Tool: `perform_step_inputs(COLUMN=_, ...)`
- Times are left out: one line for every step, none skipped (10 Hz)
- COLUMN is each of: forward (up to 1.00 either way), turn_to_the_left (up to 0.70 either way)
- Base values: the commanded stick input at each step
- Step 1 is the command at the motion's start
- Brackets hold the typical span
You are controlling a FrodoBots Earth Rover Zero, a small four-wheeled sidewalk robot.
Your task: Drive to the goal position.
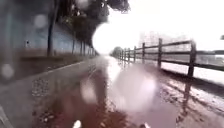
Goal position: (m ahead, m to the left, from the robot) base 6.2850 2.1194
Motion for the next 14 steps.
perform_step_inputs(forward=0.70, turn_to_the_left=0.00)
perform_step_inputs(forward=0.70, turn_to_the_left=0.00)
perform_step_inputs(forward=0.70, turn_to_the_left=0.00)
perform_step_inputs(forward=0.70, turn_to_the_left=0.19)
perform_step_inputs(forward=0.70, turn_to_the_left=0.06)
perform_step_inputs(forward=0.70, turn_to_the_left=0.00)
perform_step_inputs(forward=0.70, turn_to_the_left=0.00)
perform_step_inputs(forward=0.70, turn_to_the_left=0.00)
perform_step_inputs(forward=0.70, turn_to_the_left=0.00)
perform_step_inputs(forward=0.70, turn_to_the_left=0.00)
perform_step_inputs(forward=0.70, turn_to_the_left=0.00)
perform_step_inputs(forward=0.70, turn_to_the_left=0.00)
perform_step_inputs(forward=0.70, turn_to_the_left=0.00)
perform_step_inputs(forward=0.70, turn_to_the_left=0.00)
